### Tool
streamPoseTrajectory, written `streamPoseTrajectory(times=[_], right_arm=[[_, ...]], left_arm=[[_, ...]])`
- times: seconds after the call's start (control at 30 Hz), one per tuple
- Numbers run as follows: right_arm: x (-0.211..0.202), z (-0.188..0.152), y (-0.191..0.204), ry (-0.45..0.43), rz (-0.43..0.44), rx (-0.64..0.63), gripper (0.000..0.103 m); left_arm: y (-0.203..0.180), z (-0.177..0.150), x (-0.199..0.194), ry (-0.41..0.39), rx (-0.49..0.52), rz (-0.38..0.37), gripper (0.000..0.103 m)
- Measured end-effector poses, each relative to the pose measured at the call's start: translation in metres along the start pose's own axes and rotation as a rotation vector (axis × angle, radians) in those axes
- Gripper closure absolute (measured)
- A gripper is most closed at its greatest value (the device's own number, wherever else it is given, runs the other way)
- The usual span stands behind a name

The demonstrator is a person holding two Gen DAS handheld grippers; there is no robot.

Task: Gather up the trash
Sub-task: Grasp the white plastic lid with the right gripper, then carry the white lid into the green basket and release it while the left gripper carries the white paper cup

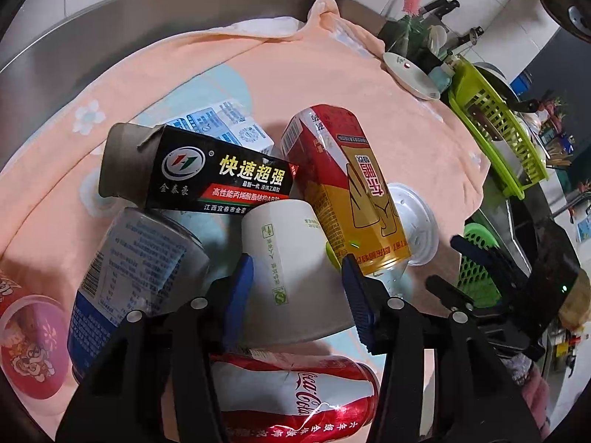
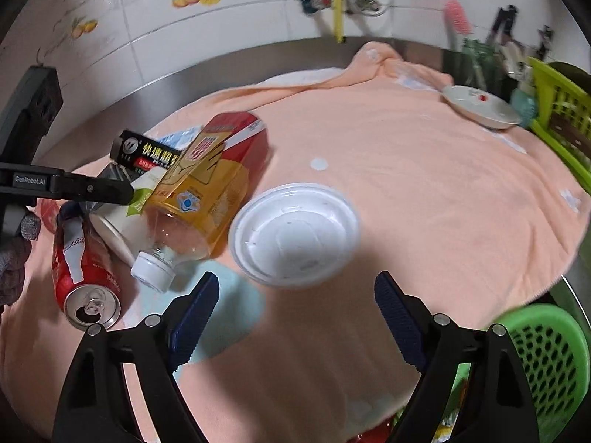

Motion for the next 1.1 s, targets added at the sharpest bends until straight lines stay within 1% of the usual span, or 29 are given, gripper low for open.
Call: streamPoseTrajectory(times=[0.03,0.07,0.17,0.3,0.37,0.43,0.57,0.73,0.8,1.0,1.1], right_arm=[[0.004,0.002,0.000,0.003,-0.004,-0.012,0.019],[0.009,0.003,0.002,0.011,0.009,-0.027,0.018],[0.021,0.005,0.003,0.033,0.005,-0.054,0.018],[0.030,0.010,0.005,0.038,0.011,-0.084,0.015],[0.034,0.013,0.005,0.040,-0.001,-0.092,0.015],[0.039,0.016,0.006,0.046,0.004,-0.106,0.015],[0.049,0.019,0.005,0.056,-0.009,-0.122,0.015],[0.051,0.021,0.002,0.050,-0.011,-0.117,0.015],[0.050,0.021,0.002,0.040,-0.030,-0.120,0.016],[0.042,0.016,0.002,0.021,-0.036,-0.106,0.016],[0.034,0.013,-0.002,0.002,-0.024,-0.064,0.016]], left_arm=[[0.001,0.001,0.001,0.005,-0.003,-0.002,0.049],[0.001,0.001,0.003,0.016,-0.013,-0.006,0.048],[0.001,0.002,0.005,0.020,-0.007,-0.004,0.047],[0.001,0.003,0.007,0.031,-0.011,-0.005,0.045],[0.001,0.002,0.009,0.038,-0.012,-0.003,0.044],[0.001,0.002,0.011,0.050,-0.014,-0.004,0.041],[0.002,0.002,0.015,0.059,-0.035,-0.002,0.040],[0.001,0.002,0.016,0.051,-0.032,0.000,0.040],[0.000,0.001,0.015,0.045,-0.028,0.004,0.040],[-0.002,-0.001,0.011,0.028,-0.006,0.000,0.042],[-0.003,-0.001,0.008,0.021,-0.007,-0.012,0.043]])
Point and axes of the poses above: each gripper's, at about its wrist camera, not at the fingertips, and x roughly the way its jaws point, y to its left, z to its top, the point moved 5 cm from there along x, roughly the way its jaws point, and after that the axes turned 3 degrees about -x, right-handed, at the moved point
